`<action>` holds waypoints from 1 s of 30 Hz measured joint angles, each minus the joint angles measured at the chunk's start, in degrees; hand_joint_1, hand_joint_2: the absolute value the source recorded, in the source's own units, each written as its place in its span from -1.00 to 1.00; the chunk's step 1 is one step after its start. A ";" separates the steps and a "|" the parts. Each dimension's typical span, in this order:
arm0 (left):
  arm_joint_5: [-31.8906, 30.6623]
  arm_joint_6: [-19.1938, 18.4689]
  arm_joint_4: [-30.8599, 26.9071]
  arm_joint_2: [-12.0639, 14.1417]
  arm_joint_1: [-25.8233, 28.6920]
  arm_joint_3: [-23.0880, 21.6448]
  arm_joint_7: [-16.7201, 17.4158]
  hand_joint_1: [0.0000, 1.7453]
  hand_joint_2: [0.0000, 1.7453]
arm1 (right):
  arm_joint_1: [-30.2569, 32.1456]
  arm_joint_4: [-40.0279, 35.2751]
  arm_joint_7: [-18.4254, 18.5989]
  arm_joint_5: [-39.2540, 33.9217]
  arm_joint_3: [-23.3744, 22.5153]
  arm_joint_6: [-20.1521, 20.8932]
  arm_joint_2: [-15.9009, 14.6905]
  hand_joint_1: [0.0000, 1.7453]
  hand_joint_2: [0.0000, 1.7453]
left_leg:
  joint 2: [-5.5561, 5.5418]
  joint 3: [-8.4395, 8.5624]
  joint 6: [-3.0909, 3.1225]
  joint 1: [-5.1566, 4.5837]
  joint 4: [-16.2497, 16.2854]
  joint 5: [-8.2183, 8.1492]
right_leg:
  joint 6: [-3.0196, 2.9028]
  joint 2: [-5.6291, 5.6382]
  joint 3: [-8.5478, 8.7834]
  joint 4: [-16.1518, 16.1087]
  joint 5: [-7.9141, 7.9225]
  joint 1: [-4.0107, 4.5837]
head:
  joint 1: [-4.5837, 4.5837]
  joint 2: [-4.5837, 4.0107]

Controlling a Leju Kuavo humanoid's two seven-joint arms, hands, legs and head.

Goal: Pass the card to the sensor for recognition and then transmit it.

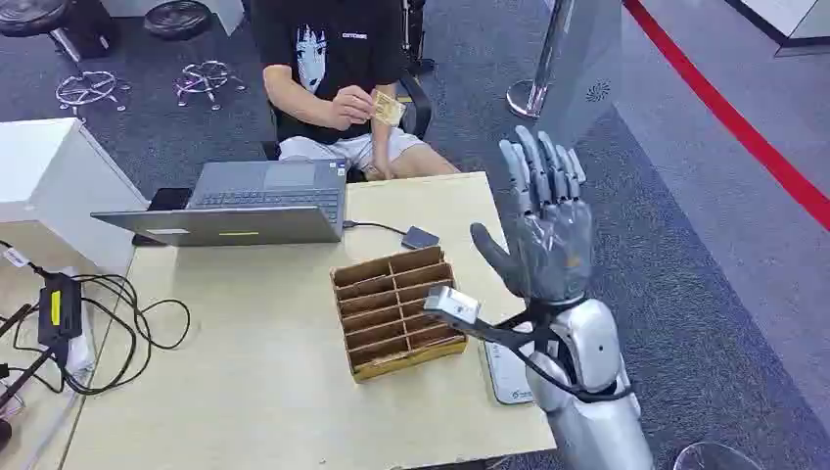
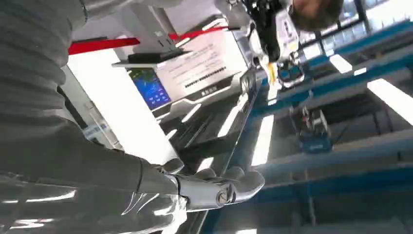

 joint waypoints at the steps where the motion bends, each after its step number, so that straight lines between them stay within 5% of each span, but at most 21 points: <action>1: -0.04 -0.20 0.00 0.00 -0.15 -0.40 -0.11 -1.00 1.00 | -2.43 1.68 0.99 0.51 0.77 1.08 0.00 -1.00 1.00 | 0.00 0.01 0.00 0.00 0.00 0.01 | 0.01 0.00 0.00 0.00 0.01 0.00 | 0.00 0.00; 12: -0.06 -0.62 0.00 -0.04 -0.75 -2.89 -0.59 -1.00 1.00 | -14.70 13.55 4.69 2.67 4.77 4.34 0.66 -1.00 1.00 | -0.17 -0.12 -0.02 0.02 0.01 0.10 | 0.01 -0.14 -0.03 0.02 0.01 0.00 | 0.00 0.00; 18: -0.06 -1.60 0.00 0.11 -1.81 -6.89 -1.62 -1.00 1.00 | -27.37 30.60 9.27 4.02 4.38 4.40 3.82 -1.00 1.00 | -0.24 -0.09 -0.02 0.02 0.02 0.20 | -0.01 -0.20 -0.02 0.01 0.10 0.00 | 0.00 0.00; 24: -0.06 -1.79 0.00 0.15 -2.37 -9.16 -1.71 -1.00 1.00 | -33.22 41.04 10.26 4.46 3.02 3.64 5.51 -1.00 1.00 | -0.28 -0.10 -0.02 0.02 0.03 0.21 | -0.01 -0.22 -0.03 0.02 0.11 0.00 | 0.00 0.00; 25: -0.06 -1.82 0.00 0.15 -2.39 -9.34 -1.73 -1.00 1.00 | -33.59 42.00 10.35 4.46 2.93 3.64 5.73 -0.52 1.00 | -0.31 -0.12 -0.02 0.02 0.03 0.21 | 0.00 -0.23 -0.03 0.02 0.10 0.00 | 0.02 0.00; 26: -0.06 -1.82 0.00 0.17 -2.43 -9.49 -1.73 -1.00 1.00 | -33.86 42.68 10.39 4.46 2.80 3.64 5.92 0.92 1.00 | -0.32 -0.12 -0.01 0.03 0.03 0.21 | 0.00 -0.23 -0.03 0.02 0.10 0.00 | 0.00 0.00; 30: -0.06 -1.90 0.00 0.17 -2.53 -9.95 -1.75 -1.00 1.00 | -34.45 44.82 9.62 5.05 1.88 3.46 6.67 0.98 1.00 | -0.33 -0.14 -0.02 0.03 0.03 0.20 | 0.00 -0.23 -0.03 0.01 0.09 0.00 | 0.00 0.00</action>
